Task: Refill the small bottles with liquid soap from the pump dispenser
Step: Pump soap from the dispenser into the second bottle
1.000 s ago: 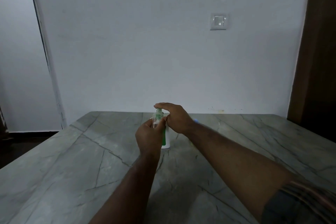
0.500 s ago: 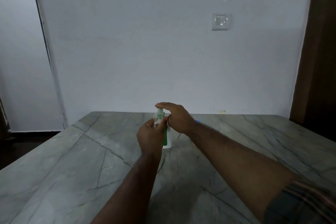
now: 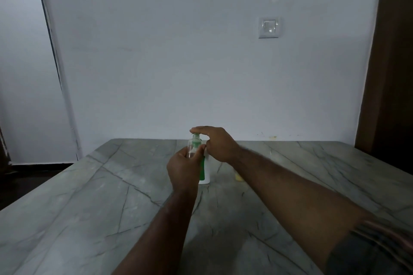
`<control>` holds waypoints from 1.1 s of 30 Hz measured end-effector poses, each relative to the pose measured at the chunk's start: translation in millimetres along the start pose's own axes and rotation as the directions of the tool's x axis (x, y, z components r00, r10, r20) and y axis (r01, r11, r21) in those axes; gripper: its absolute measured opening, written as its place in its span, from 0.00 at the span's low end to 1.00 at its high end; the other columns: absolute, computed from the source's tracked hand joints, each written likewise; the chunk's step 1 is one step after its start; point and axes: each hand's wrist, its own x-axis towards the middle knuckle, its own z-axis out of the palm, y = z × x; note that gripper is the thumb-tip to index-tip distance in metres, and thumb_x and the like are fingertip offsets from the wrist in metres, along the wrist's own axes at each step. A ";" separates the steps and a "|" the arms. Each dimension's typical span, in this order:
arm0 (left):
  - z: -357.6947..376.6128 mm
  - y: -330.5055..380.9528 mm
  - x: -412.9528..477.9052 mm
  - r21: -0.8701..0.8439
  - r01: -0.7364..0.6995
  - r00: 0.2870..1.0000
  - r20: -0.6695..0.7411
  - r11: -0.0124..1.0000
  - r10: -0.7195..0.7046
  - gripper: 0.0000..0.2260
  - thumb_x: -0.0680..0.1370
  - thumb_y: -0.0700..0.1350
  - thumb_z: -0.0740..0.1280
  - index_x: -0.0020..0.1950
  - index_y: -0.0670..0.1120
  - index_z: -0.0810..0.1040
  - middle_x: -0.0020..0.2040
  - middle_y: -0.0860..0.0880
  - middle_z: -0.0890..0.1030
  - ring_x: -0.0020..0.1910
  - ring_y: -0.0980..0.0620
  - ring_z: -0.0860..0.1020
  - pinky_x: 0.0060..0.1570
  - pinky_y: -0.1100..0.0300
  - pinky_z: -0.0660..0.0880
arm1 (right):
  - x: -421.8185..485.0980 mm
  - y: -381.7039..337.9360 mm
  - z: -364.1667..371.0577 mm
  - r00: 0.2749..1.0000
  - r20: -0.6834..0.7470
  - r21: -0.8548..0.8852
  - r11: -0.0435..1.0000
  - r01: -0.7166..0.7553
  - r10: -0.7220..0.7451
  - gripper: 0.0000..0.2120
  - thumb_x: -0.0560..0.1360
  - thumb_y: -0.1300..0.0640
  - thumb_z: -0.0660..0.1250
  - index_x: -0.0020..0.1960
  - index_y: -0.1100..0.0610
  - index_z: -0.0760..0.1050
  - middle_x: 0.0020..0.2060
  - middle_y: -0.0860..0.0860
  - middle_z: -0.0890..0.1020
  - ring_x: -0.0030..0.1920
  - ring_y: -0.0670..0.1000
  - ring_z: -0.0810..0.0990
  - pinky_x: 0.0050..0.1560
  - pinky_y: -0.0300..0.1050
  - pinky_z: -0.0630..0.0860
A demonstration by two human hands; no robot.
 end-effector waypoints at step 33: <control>-0.9 1.2 -1.2 -0.021 -0.014 1.000 0.005 1.000 0.014 0.13 0.75 0.55 0.72 0.48 0.47 0.86 0.35 0.55 0.83 0.36 0.55 0.83 0.35 0.62 0.77 | -5.5 -1.9 3.9 0.999 -0.030 0.059 0.998 -0.021 0.023 0.29 0.69 0.74 0.61 0.67 0.57 0.74 0.66 0.52 0.76 0.68 0.49 0.73 0.70 0.40 0.66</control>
